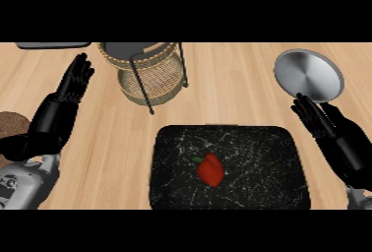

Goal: Pick the bell pepper from the tray and place it in the tiered basket

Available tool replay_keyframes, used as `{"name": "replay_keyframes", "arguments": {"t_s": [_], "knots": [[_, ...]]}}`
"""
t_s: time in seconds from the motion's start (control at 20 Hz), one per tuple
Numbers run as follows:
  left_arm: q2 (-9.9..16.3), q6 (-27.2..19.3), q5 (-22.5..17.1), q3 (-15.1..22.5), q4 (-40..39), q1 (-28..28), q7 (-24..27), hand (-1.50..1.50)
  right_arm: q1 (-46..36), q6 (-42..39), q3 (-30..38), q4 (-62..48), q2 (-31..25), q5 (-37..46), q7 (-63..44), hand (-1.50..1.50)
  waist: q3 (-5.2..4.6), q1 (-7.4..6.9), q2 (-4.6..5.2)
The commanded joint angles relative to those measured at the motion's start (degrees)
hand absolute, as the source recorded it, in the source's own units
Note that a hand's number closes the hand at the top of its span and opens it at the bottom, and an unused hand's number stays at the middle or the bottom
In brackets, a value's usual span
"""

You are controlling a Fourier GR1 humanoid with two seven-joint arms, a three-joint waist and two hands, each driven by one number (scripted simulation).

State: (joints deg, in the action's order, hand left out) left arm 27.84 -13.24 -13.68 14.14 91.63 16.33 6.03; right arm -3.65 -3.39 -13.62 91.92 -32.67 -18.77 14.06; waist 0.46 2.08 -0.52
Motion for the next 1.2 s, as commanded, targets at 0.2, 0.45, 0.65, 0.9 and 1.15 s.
{"name": "replay_keyframes", "arguments": {"t_s": [0.2, 0.45, 0.65, 0.9, 1.15], "knots": [[-4.27, 4.03, -1.40, 4.68, -5.94, -5.65, -0.47, 0.00, -7.95, 14.37, -17.42, 0.37, 18.92, 11.79, -13.53, -1.50, -0.71, -4.83, 1.26], [-7.49, 6.86, -3.31, 6.58, -11.39, -8.14, 0.86, 0.00, -13.29, 24.07, -23.03, -10.70, 31.92, 17.92, -16.52, -1.50, -0.55, -4.52, 1.41], [-9.45, 6.30, -2.82, 5.72, -12.89, -8.46, 0.90, 0.00, -18.07, 33.45, -29.93, -10.84, 32.38, 22.59, -14.75, -1.50, -0.50, -2.87, 0.56], [-8.42, 6.82, -3.33, 3.75, -13.95, -9.48, 1.94, 0.00, -25.19, 26.97, -29.68, 1.00, 23.11, 34.90, -35.66, -1.50, -0.63, -1.41, -0.26], [-8.73, 7.26, -3.49, 3.96, -15.45, -8.08, 0.79, 0.00, -34.27, 11.33, -34.54, -1.72, 13.62, 41.49, -49.93, -1.50, -1.05, -0.50, -1.04]]}}
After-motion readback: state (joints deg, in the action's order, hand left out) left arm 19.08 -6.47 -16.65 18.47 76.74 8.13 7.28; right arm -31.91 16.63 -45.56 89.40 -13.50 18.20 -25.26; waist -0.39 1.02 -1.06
